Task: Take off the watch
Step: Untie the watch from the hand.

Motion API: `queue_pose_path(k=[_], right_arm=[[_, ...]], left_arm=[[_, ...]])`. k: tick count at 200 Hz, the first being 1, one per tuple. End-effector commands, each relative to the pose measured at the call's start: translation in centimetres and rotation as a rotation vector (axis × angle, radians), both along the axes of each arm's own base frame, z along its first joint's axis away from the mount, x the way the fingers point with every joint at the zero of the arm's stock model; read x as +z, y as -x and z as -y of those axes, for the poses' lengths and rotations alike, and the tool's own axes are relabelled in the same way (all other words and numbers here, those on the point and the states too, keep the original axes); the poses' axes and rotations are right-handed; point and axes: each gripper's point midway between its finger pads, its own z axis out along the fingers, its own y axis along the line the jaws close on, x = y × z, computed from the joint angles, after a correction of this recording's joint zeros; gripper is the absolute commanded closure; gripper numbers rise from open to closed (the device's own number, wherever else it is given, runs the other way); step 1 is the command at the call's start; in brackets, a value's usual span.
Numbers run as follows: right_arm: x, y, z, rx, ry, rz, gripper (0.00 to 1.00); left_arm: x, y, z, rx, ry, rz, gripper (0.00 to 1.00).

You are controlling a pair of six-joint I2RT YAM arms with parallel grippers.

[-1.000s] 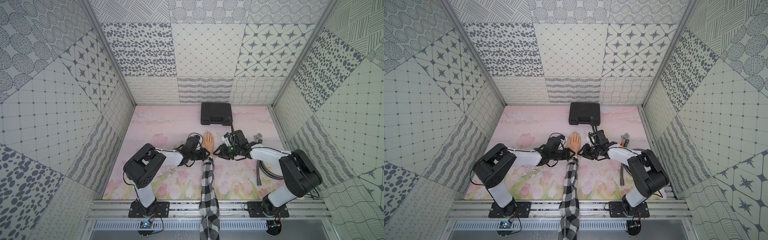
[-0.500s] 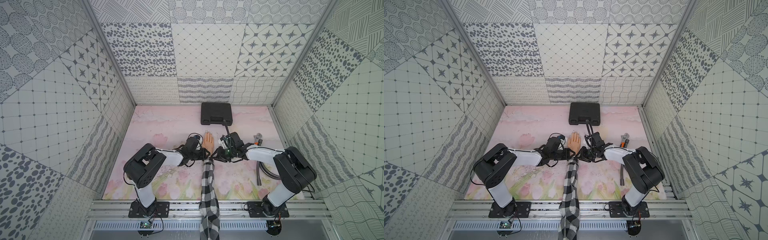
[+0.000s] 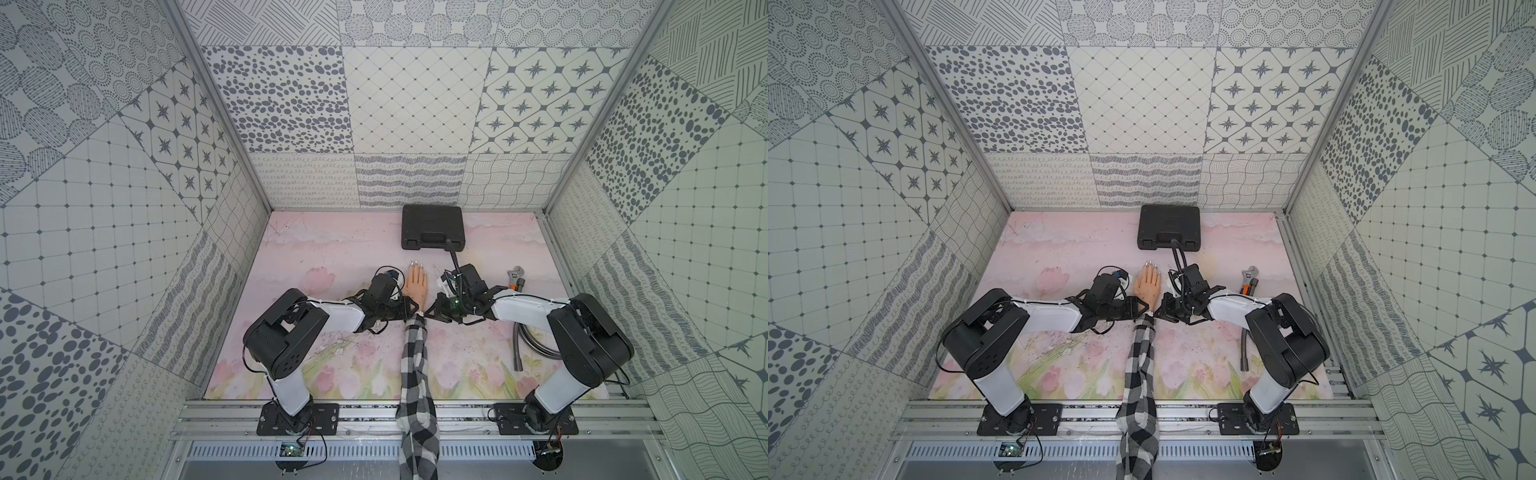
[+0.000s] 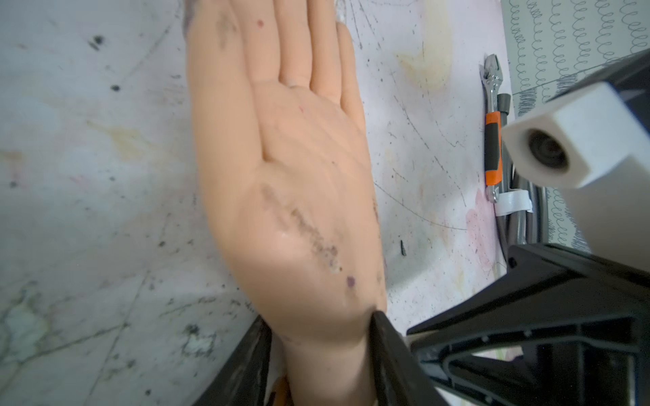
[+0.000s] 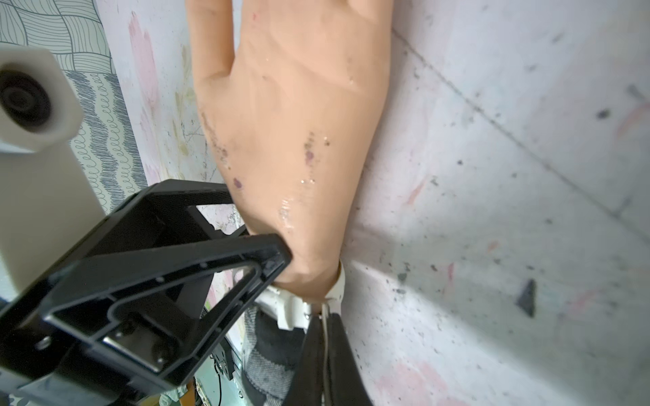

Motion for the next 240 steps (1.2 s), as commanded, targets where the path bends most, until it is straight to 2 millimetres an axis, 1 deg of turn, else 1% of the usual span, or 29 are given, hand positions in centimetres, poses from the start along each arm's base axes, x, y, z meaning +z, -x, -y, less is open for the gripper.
queue_pose_path(k=[1, 17, 32, 47, 61, 77, 105, 114, 130, 158, 174, 212, 240], right_arm=[[2.3, -1.2, 0.1, -0.002, -0.010, 0.082, 1.00], [3.5, -1.3, -0.2, 0.009, -0.038, 0.103, 1.00], [5.5, -1.4, -0.8, 0.021, -0.099, 0.148, 1.00], [7.1, -1.6, -1.5, 0.039, -0.152, 0.179, 1.00], [7.5, -1.7, -1.9, 0.044, -0.175, 0.177, 1.00], [7.3, -1.9, -2.2, 0.043, -0.187, 0.163, 1.00], [6.8, -2.0, -2.3, 0.039, -0.190, 0.149, 1.00], [6.7, -2.0, -2.3, 0.038, -0.187, 0.145, 1.00], [6.3, -2.0, -2.3, 0.038, -0.182, 0.137, 1.00], [5.9, -2.1, -2.3, 0.036, -0.181, 0.125, 1.00], [5.8, -2.1, -2.3, 0.034, -0.179, 0.124, 1.00], [5.6, -2.1, -2.3, 0.032, -0.176, 0.119, 1.00], [5.6, -2.1, -2.3, 0.033, -0.176, 0.119, 1.00]], left_arm=[[-6.0, 4.2, -7.5, 0.056, -0.358, -0.210, 0.51], [-5.0, 3.6, -7.8, 0.072, -0.356, -0.188, 0.43], [-3.6, 2.9, -8.2, 0.087, -0.358, -0.164, 0.34], [-1.9, 2.2, -8.2, 0.091, -0.352, -0.126, 0.30], [-0.2, 1.7, -7.9, 0.090, -0.333, -0.097, 0.28], [1.5, 1.4, -7.5, 0.084, -0.303, -0.072, 0.27], [3.5, 1.4, -6.8, 0.084, -0.248, -0.048, 0.27], [4.0, 1.5, -6.3, 0.074, -0.223, -0.038, 0.26], [4.3, 1.8, -5.2, 0.056, -0.195, -0.040, 0.26], [3.9, 2.4, -3.1, 0.018, -0.166, -0.045, 0.26], [3.4, 2.6, -2.3, 0.006, -0.160, -0.050, 0.26], [2.7, 2.6, -1.7, 0.001, -0.166, -0.058, 0.27], [3.6, 2.2, -2.0, 0.014, -0.171, -0.026, 0.27]])
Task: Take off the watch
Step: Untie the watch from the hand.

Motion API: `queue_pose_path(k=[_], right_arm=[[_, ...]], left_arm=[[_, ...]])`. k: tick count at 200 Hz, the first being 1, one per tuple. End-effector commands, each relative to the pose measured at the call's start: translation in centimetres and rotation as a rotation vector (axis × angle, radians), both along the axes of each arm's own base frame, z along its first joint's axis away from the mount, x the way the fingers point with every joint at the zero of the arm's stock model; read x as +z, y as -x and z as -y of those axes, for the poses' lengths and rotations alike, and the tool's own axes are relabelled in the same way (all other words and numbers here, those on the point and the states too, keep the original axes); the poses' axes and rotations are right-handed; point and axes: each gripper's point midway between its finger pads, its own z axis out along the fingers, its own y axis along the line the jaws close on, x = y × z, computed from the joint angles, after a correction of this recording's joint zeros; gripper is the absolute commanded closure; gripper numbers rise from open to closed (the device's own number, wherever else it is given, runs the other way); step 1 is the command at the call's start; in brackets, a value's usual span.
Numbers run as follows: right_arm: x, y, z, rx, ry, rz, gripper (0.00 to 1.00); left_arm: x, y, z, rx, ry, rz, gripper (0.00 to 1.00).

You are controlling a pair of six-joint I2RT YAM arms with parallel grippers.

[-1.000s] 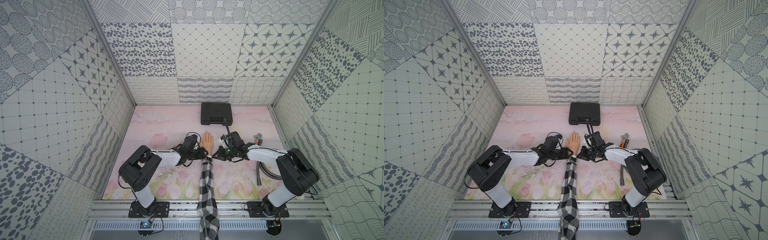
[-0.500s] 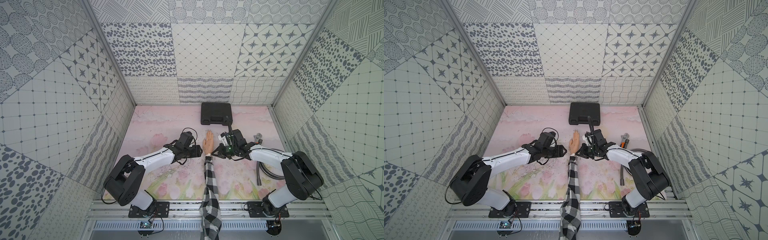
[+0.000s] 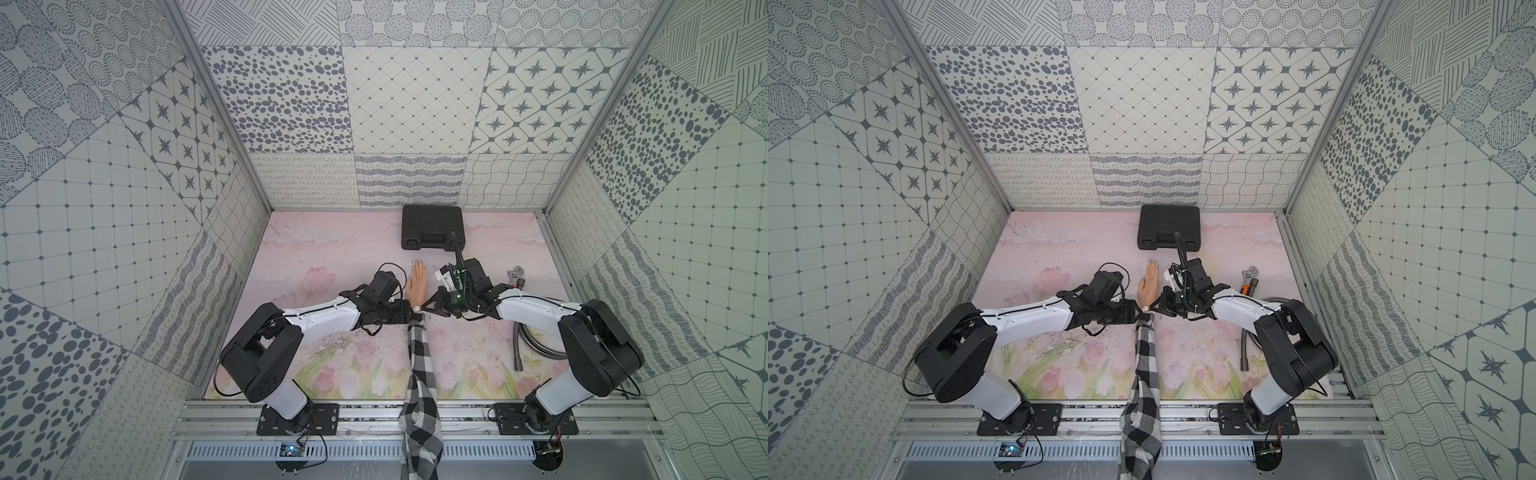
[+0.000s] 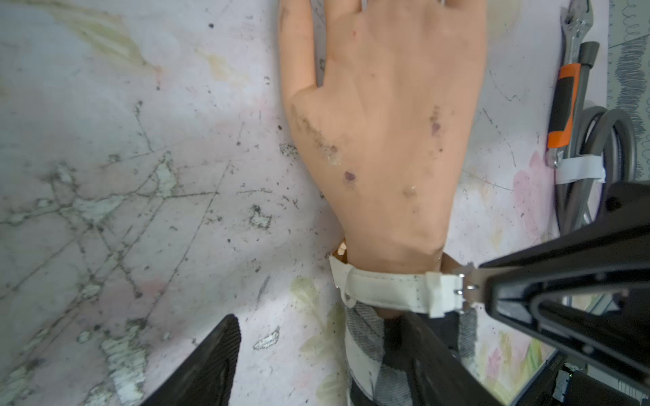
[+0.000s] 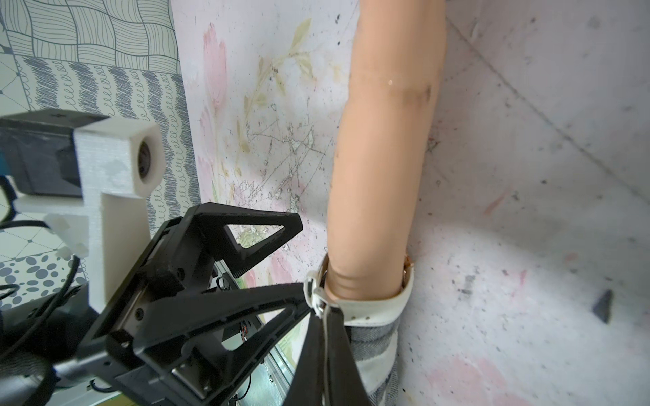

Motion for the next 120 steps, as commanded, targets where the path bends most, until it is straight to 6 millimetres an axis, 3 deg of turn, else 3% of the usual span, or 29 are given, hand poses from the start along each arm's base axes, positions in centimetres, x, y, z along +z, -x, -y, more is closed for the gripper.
queue_pose_path(k=[1, 57, 90, 120], right_arm=[[2.0, -1.7, -1.0, 0.000, -0.057, 0.075, 1.00], [1.5, -1.6, -0.9, -0.003, -0.049, 0.068, 1.00], [1.5, -1.6, -0.9, -0.006, -0.050, 0.067, 1.00], [1.7, -1.7, -1.0, -0.003, -0.061, 0.071, 1.00]], left_arm=[[1.4, -0.6, 0.5, 0.005, 0.018, 0.040, 0.27], [4.3, -1.1, 0.6, 0.013, 0.061, 0.104, 0.27], [3.2, -1.4, 1.3, 0.009, 0.060, 0.078, 0.27], [1.1, -1.4, 1.5, -0.003, 0.013, 0.045, 0.27]])
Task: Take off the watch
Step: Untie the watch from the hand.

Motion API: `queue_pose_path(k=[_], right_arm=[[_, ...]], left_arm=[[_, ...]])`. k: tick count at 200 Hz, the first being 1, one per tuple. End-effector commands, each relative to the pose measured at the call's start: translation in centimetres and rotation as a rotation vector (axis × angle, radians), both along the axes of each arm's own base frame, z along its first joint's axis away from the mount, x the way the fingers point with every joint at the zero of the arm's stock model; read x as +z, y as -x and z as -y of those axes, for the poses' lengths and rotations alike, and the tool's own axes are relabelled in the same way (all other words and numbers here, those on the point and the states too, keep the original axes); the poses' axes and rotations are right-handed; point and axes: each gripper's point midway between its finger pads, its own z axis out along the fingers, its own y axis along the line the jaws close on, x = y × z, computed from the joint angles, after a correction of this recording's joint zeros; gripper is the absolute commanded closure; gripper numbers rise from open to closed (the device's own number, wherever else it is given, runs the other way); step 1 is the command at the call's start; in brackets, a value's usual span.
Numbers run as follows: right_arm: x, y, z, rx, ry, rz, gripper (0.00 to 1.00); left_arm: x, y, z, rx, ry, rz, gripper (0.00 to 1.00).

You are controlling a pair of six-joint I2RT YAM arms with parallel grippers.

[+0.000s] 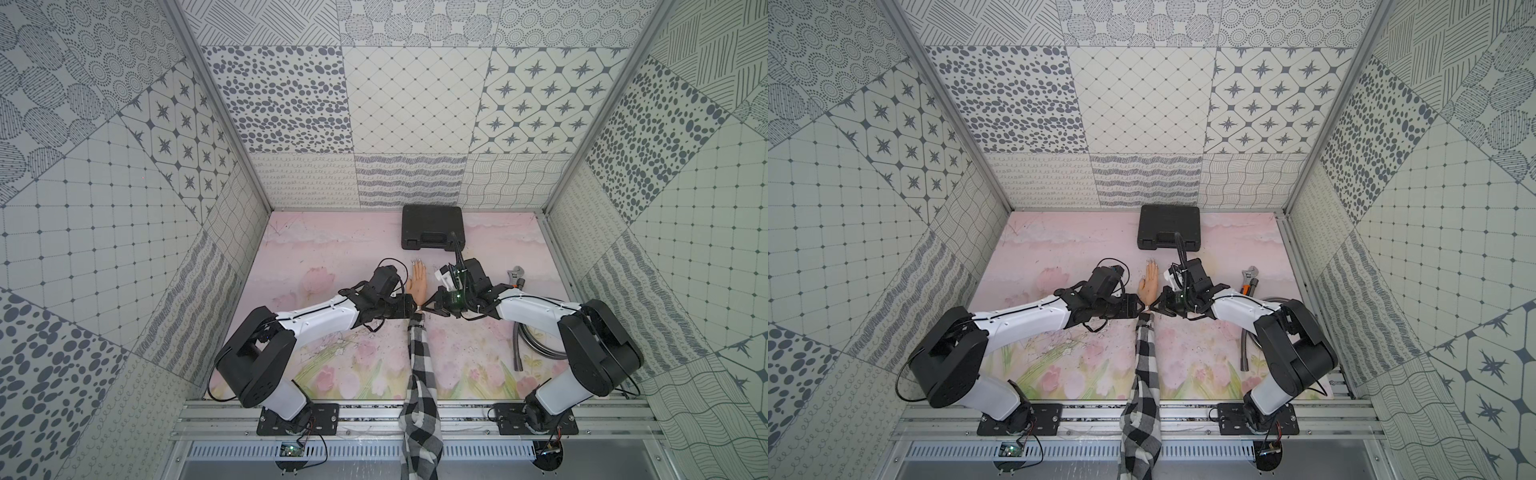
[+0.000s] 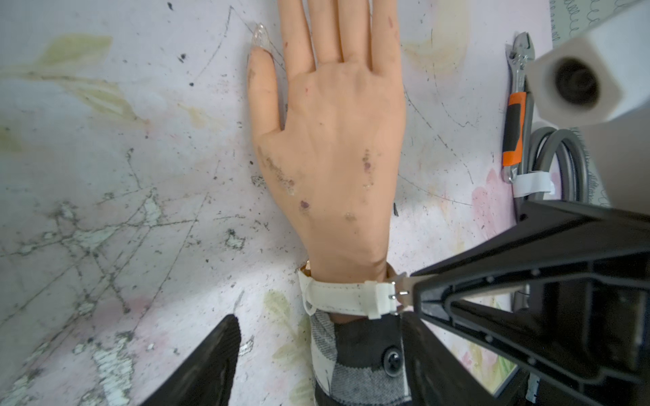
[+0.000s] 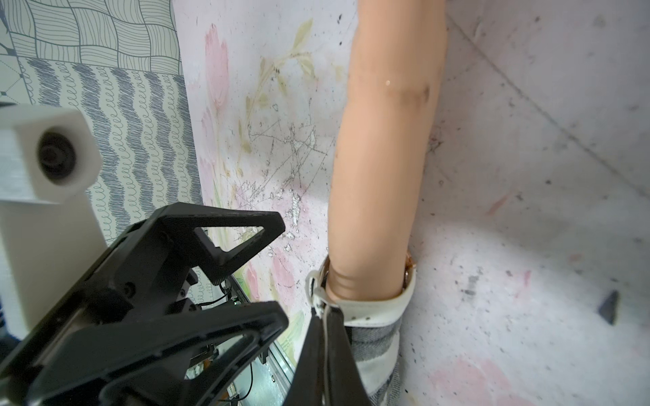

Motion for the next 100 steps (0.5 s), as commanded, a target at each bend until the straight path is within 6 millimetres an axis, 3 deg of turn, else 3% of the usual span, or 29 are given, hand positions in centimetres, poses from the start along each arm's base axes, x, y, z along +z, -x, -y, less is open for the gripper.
queue_pose_path(k=[1, 57, 100], right_arm=[[1.7, -1.6, -1.0, 0.001, -0.057, 0.074, 1.00], [1.8, -2.0, -1.2, -0.014, -0.147, 0.049, 1.00], [-0.2, -2.2, 0.6, -0.075, -0.118, 0.001, 1.00]], left_arm=[[-1.3, -0.5, 0.5, -0.003, -0.028, -0.007, 0.27], [-7.7, 1.3, -1.3, 0.009, -0.147, -0.136, 0.37], [-11.0, 2.0, -2.2, 0.026, -0.195, -0.190, 0.41]])
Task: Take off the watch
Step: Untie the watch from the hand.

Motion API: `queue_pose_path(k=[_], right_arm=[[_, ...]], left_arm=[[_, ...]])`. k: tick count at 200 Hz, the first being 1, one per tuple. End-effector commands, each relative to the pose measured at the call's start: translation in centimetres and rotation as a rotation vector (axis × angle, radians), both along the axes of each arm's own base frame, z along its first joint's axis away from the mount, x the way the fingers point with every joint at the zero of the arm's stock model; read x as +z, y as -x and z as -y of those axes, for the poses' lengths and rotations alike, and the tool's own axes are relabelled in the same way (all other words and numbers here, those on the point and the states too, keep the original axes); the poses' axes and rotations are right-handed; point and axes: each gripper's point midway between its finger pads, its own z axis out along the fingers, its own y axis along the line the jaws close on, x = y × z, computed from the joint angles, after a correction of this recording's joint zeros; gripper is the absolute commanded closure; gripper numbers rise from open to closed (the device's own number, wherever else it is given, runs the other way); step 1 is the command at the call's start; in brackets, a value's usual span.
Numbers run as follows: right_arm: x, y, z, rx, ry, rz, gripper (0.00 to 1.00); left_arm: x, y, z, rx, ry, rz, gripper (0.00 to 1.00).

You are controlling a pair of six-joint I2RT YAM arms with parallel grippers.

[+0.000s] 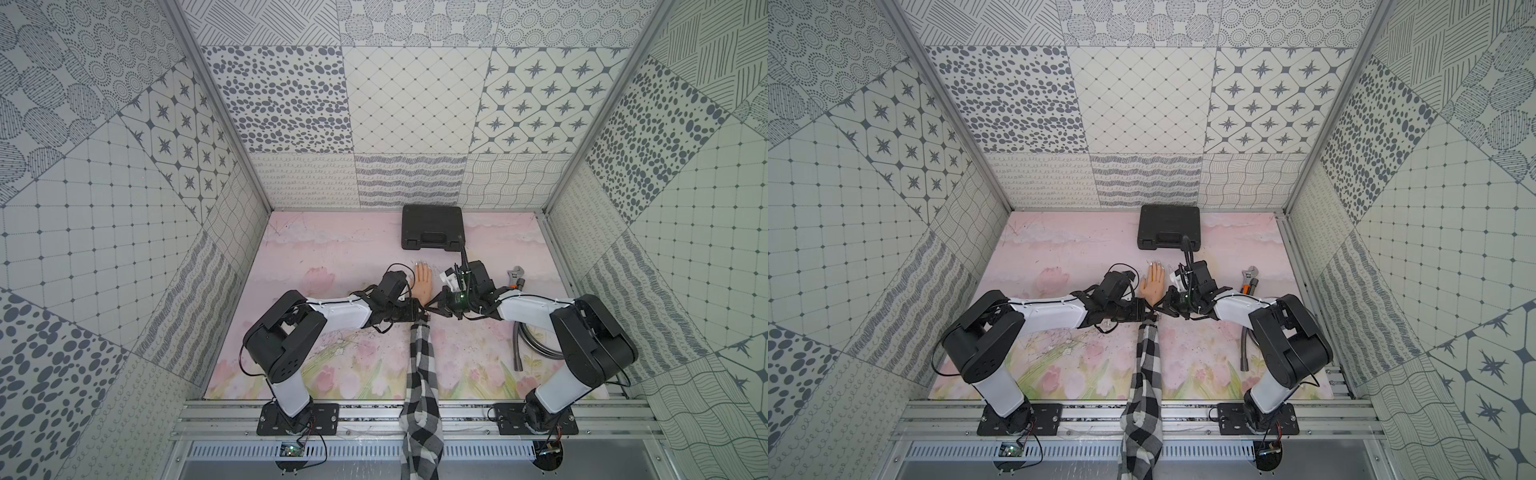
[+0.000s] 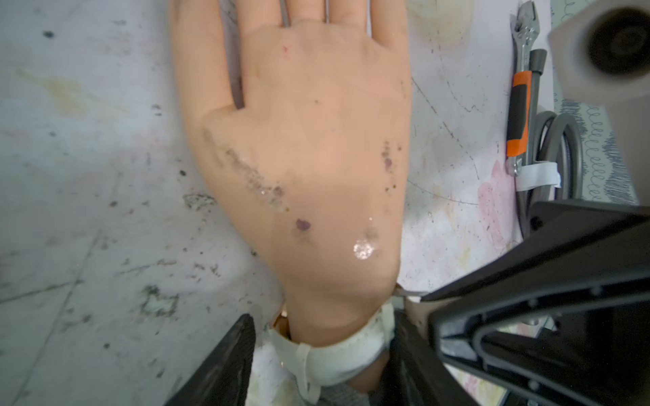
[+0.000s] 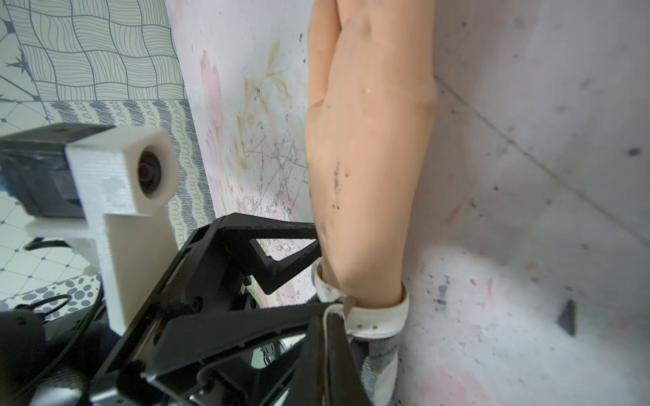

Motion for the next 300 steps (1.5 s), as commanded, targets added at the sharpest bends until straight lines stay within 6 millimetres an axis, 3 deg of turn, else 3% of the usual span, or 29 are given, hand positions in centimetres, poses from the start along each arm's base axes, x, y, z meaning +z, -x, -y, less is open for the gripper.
queue_pose_path(k=[1, 51, 92, 128, 177, 207, 260, 300], right_arm=[[1.3, -1.4, -0.3, -0.010, -0.057, 0.078, 1.00], [-3.1, -0.6, 3.6, -0.081, 0.133, 0.004, 1.00], [-6.0, -0.1, 5.3, -0.094, 0.274, -0.072, 1.00], [-5.8, -0.4, 4.9, -0.073, 0.268, -0.068, 1.00], [-3.6, -1.4, 3.7, -0.071, 0.157, -0.016, 1.00], [-2.5, -1.6, 3.3, -0.064, 0.127, -0.004, 1.00], [0.3, -1.3, 2.5, -0.034, 0.105, 0.034, 1.00], [1.7, -1.3, 1.0, 0.004, 0.093, 0.057, 1.00]], left_arm=[[-6.7, 2.4, -5.0, 0.068, -0.261, -0.135, 0.41], [-8.4, 3.0, -5.5, 0.063, -0.288, -0.167, 0.43], [-8.8, 3.4, -5.8, 0.066, -0.291, -0.178, 0.44], [-9.1, 3.5, -5.8, 0.067, -0.294, -0.187, 0.46], [-9.0, 3.6, -5.7, 0.066, -0.286, -0.190, 0.46], [-6.5, 2.4, -5.1, 0.062, -0.267, -0.133, 0.37], [1.2, -0.8, -3.8, 0.080, -0.192, 0.019, 0.27], [2.3, -1.6, -5.0, 0.106, -0.184, 0.031, 0.26]])
